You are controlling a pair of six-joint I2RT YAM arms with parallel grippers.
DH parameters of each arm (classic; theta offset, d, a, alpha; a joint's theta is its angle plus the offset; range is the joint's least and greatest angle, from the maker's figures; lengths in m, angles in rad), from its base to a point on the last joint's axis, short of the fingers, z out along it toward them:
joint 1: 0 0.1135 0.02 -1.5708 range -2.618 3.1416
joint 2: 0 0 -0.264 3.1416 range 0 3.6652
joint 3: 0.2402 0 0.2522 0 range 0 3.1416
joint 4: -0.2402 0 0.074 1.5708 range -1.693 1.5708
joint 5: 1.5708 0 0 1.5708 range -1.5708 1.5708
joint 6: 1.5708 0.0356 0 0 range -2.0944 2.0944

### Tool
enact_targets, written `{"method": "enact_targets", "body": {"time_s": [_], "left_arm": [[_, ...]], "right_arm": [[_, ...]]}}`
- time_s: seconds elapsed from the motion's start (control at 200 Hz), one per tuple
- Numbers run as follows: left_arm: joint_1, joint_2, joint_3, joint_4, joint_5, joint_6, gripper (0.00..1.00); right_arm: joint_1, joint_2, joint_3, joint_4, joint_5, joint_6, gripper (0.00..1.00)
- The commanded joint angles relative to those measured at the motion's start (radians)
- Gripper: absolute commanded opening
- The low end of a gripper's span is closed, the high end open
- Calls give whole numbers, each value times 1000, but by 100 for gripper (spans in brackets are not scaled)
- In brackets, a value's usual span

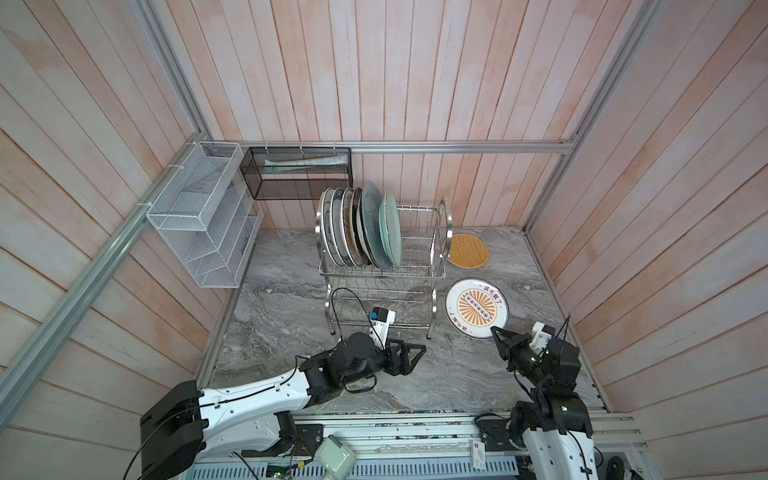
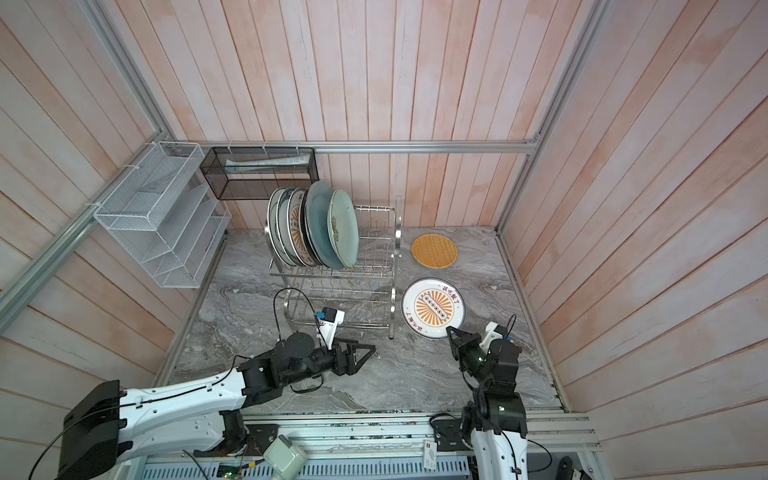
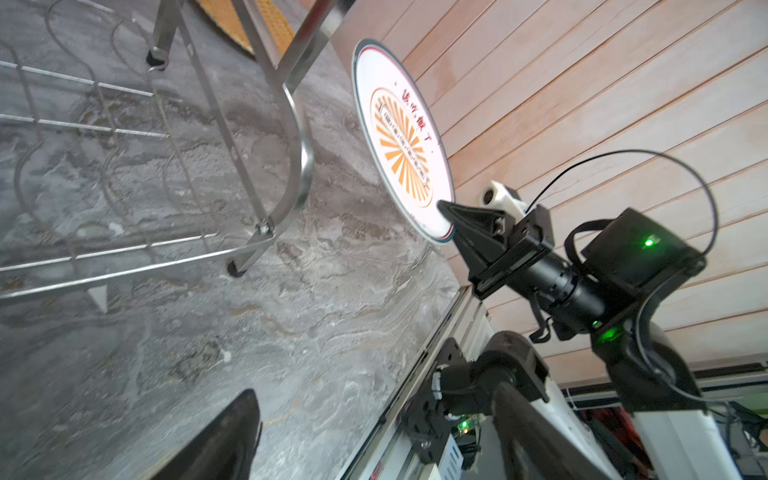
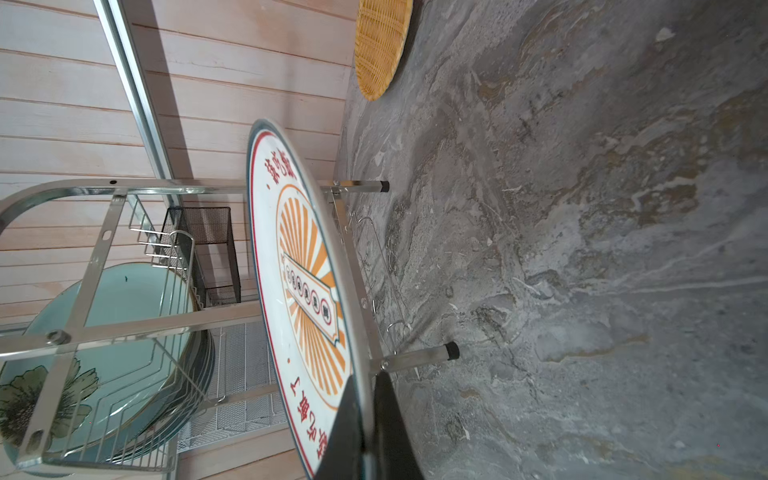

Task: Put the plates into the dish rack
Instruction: 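Drag the white plate toward the robot with the right gripper while the left approaches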

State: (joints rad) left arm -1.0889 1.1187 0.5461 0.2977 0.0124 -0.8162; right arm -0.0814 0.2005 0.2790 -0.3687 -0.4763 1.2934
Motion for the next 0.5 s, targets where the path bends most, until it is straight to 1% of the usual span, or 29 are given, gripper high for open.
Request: {"method": "enact_targets", "body": {"time_s": [0.0, 0.11, 0.225, 0.3, 0.435, 0.495], "left_arm": [[-20, 44, 25, 141, -82, -21, 90], [-49, 109, 34, 225, -169, -53, 90], [-78, 200, 100, 240, -227, -58, 89], [-85, 265, 142, 243, -241, -87, 86], [-85, 353, 203, 246, -260, -164, 78], [-85, 389, 231, 248, -262, -184, 72]], "right_arm": [[45, -27, 27, 1, 30, 44, 0], [88, -31, 52, -13, 61, 48, 0], [127, -30, 63, -16, 80, 56, 0], [148, -32, 63, -18, 86, 63, 0], [177, -42, 64, -25, 99, 70, 0], [186, -50, 63, -27, 102, 76, 0]]}}
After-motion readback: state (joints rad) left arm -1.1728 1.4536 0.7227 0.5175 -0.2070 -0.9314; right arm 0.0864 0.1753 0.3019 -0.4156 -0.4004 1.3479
